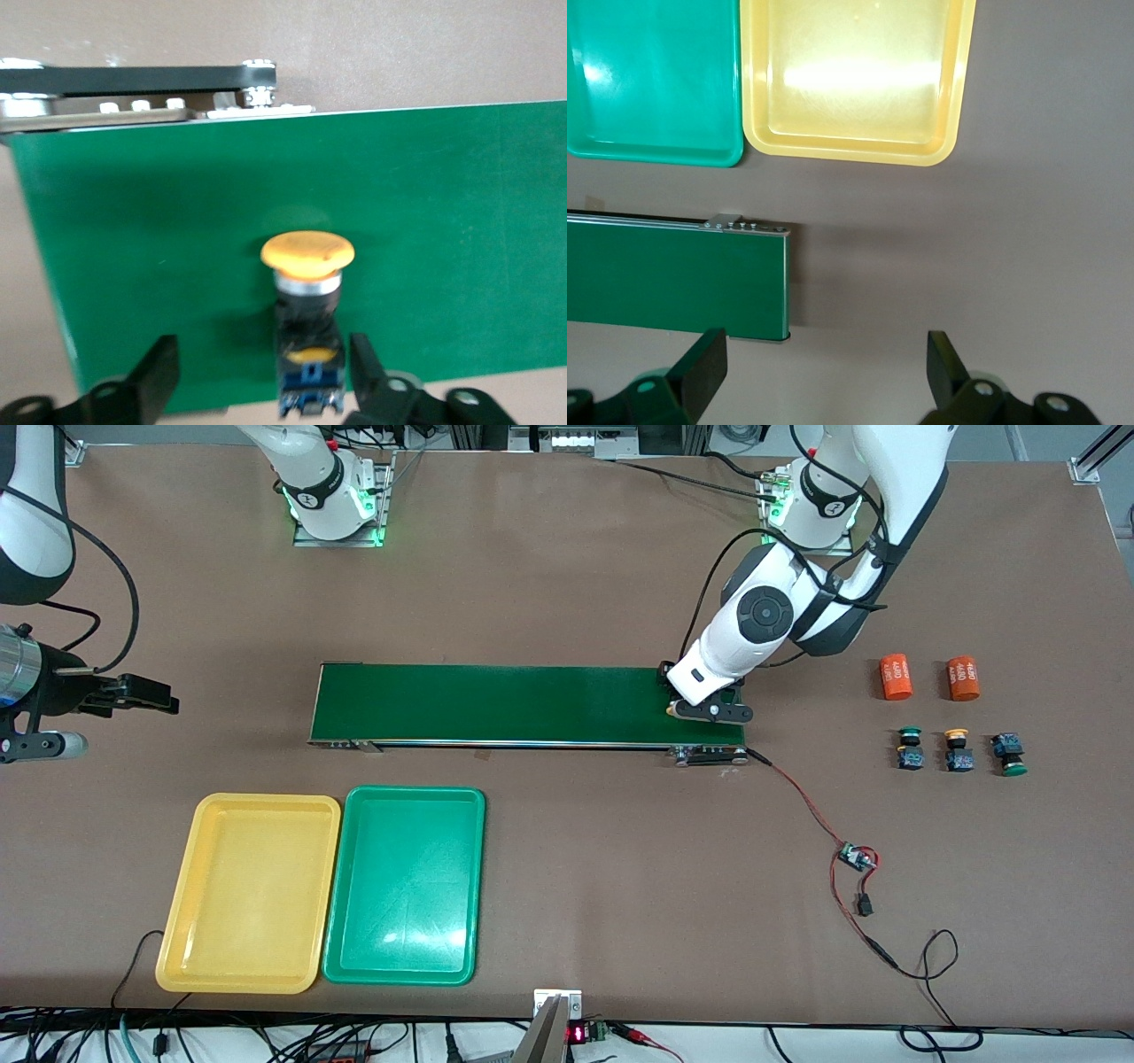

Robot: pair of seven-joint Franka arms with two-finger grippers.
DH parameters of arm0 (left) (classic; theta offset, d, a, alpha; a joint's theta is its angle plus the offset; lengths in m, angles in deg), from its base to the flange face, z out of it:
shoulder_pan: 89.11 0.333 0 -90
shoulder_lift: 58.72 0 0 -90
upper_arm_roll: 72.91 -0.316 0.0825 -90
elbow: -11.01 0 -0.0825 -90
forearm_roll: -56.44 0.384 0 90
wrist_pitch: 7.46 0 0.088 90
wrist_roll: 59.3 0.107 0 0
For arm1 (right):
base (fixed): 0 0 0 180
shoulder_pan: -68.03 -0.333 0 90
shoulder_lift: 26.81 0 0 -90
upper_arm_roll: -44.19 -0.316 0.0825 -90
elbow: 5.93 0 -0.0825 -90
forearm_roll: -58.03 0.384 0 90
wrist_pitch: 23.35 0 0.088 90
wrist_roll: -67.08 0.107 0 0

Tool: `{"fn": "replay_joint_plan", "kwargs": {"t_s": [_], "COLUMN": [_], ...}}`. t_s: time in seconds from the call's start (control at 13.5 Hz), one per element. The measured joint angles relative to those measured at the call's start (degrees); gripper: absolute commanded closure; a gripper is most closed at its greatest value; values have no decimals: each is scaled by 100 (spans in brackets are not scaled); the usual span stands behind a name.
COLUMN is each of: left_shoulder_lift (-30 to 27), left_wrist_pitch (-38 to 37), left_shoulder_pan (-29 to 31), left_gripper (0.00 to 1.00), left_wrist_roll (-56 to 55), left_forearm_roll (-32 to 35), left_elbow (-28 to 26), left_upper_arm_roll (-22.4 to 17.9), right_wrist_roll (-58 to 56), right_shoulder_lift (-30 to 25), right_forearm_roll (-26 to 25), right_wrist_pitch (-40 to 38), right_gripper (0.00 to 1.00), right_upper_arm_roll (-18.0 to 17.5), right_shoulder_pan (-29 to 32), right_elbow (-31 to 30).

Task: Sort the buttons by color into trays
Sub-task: 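Carry the yellow button onto the conveyor belt and release it, then return the left gripper to the buttons while the right gripper approaches the belt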

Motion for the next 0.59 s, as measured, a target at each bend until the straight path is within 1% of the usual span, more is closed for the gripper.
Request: {"fn": "replay_joint_plan", "kwargs": {"t_s": [0.3, 0.37, 0.44, 0.59], "left_shoulder_lift": [-657, -756, -809, -793], "left_wrist_pitch": [-1373, -1581, -1689, -1720], "left_shoulder_pan": [86, 224, 442, 952], "left_gripper": [0, 0, 0, 0], "left_wrist_roll": [-19, -22, -22, -11], "left_forearm_roll": [43, 235, 595, 1302], "left_elbow": [517, 626, 682, 699], "left_upper_arm_roll": [-27, -37, -45, -74], "right_wrist_roll": [-16, -17, -17, -18], "right_shoulder_lift": [-33, -43, -59, -161], "right_forearm_roll": [0, 0, 0, 0], "right_wrist_pitch": [-26, -26, -26, 8], "right_gripper": [0, 0, 0, 0], "right_upper_arm_roll": [3, 3, 3, 3], "right_shoulder_pan": [14, 14, 15, 15], "right_elbow": [-116, -139, -173, -339]}}
